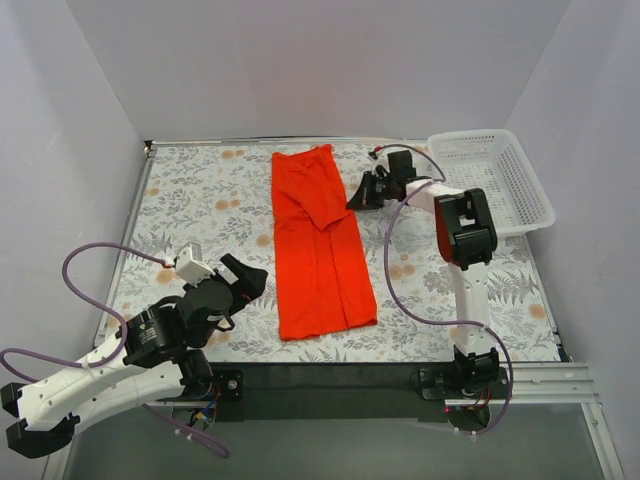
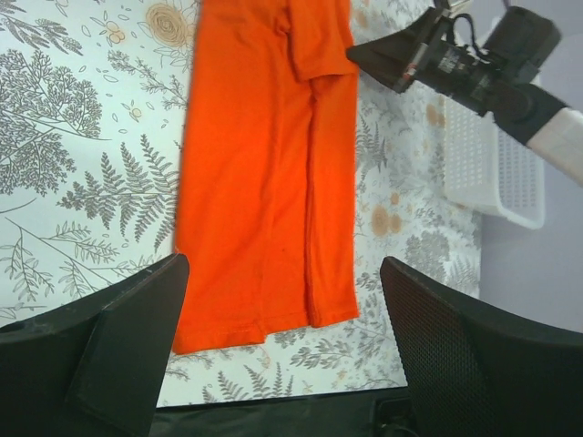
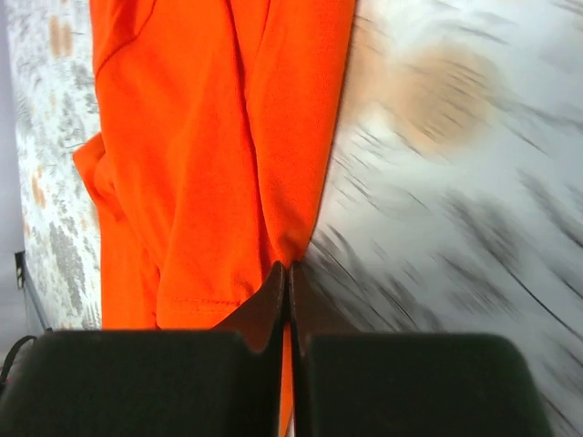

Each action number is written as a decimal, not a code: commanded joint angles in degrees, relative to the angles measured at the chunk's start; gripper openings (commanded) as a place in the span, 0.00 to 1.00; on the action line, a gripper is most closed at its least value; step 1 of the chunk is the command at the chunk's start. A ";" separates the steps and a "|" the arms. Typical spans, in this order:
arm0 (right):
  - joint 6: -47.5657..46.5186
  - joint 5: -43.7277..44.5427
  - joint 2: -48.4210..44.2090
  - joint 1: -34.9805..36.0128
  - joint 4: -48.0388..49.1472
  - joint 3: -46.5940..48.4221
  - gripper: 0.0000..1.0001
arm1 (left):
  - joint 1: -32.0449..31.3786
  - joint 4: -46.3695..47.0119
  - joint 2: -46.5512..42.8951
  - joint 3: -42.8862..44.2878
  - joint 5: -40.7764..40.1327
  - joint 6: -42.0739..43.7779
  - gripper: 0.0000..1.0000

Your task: Fold and stack the t-shirts

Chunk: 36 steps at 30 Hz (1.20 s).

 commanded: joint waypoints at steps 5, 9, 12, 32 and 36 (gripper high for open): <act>-5.80 7.11 -11.12 -5.03 1.80 -15.87 0.09 | -0.31 17.00 3.09 -5.02 4.63 18.33 0.87; -9.85 7.28 -13.15 -5.39 -0.64 -13.87 0.39 | -0.22 25.64 9.93 -4.41 13.05 35.15 0.98; -14.14 8.51 -14.90 -5.83 -4.60 -10.89 0.54 | -0.05 27.86 13.72 -2.22 19.47 49.73 0.98; -97.75 -12.06 -73.59 7.93 -33.71 -57.18 0.89 | -0.23 33.83 15.75 -18.72 55.27 106.55 0.74; -94.33 -6.69 -74.68 14.55 -30.90 -61.14 0.79 | -0.31 35.41 15.05 -21.54 54.92 108.83 0.69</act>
